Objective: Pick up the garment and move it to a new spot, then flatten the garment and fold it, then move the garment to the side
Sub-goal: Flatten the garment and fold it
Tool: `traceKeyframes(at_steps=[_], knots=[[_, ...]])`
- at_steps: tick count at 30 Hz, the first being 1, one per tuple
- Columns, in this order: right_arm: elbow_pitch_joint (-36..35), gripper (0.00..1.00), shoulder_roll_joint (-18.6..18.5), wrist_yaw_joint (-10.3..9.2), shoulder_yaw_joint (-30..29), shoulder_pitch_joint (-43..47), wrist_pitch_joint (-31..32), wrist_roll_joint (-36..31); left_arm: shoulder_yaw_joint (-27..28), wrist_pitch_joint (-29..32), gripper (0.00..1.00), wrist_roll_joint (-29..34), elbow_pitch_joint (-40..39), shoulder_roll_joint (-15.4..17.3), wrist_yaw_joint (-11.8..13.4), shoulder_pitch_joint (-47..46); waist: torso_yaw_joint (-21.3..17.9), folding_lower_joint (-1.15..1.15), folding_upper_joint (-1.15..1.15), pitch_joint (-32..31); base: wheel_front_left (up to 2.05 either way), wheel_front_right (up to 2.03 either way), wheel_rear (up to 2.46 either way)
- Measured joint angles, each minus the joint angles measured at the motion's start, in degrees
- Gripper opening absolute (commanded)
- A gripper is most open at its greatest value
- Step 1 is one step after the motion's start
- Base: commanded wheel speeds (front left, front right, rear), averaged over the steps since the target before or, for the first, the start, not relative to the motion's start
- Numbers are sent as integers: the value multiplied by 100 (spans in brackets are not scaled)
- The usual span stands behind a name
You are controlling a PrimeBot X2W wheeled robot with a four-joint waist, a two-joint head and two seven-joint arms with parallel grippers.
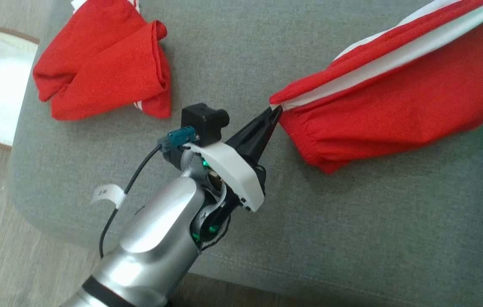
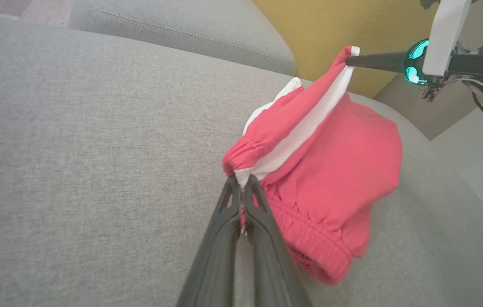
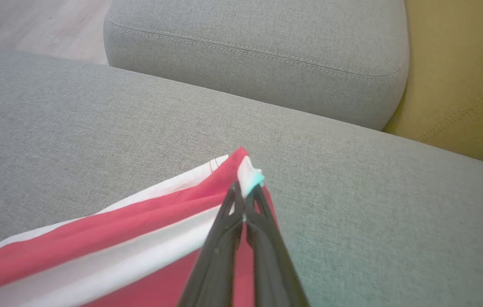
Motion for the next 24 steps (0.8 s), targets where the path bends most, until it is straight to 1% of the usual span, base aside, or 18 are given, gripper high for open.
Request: traceKeyframes(at_steps=[9, 13, 14, 15, 16, 18, 19, 20, 24], knots=[[704, 0, -123, 0, 439, -486, -467, -235, -130, -320, 0, -194, 254, -96, -98, -315, 170, 0, 0, 270, 0, 0, 0], [1028, 0, -178, 0, 470, -670, -686, -267, -232, -353, 0, -222, 355, -114, -123, -389, 186, 0, 0, 312, 0, 0, 0], [1079, 100, -182, 0, 486, -703, -764, -305, -263, -364, 0, -252, 376, -119, -123, -422, 187, 0, 0, 323, 0, 0, 0], [1146, 100, -189, 0, 512, -741, -829, -335, -282, -398, 0, -257, 397, -125, -122, -452, 185, 0, 0, 332, 0, 0, 0], [1210, 100, -190, 0, 537, -772, -894, -350, -283, -403, 38, -258, 422, -130, -111, -477, 180, 0, 0, 337, 0, 0, 0], [1321, 100, -186, 0, 532, -790, -1095, -345, -298, -461, 97, -252, 500, -127, -55, -527, 160, 0, 0, 337, 0, 0, 0], [1373, 100, -182, 0, 520, -790, -1222, -332, -297, -493, 100, -243, 533, -127, -38, -539, 144, 0, 0, 328, 0, 0, 0], [1481, 100, -144, 0, 474, -788, -1502, -266, -292, -542, 100, -241, 604, -126, 3, -543, 100, 0, 0, 290, 0, 0, 0], [1569, 100, 48, 0, 386, -756, -2130, -19, -241, -655, 100, -234, 703, -56, 107, -532, -16, 0, 0, 125, 0, 0, 0]])
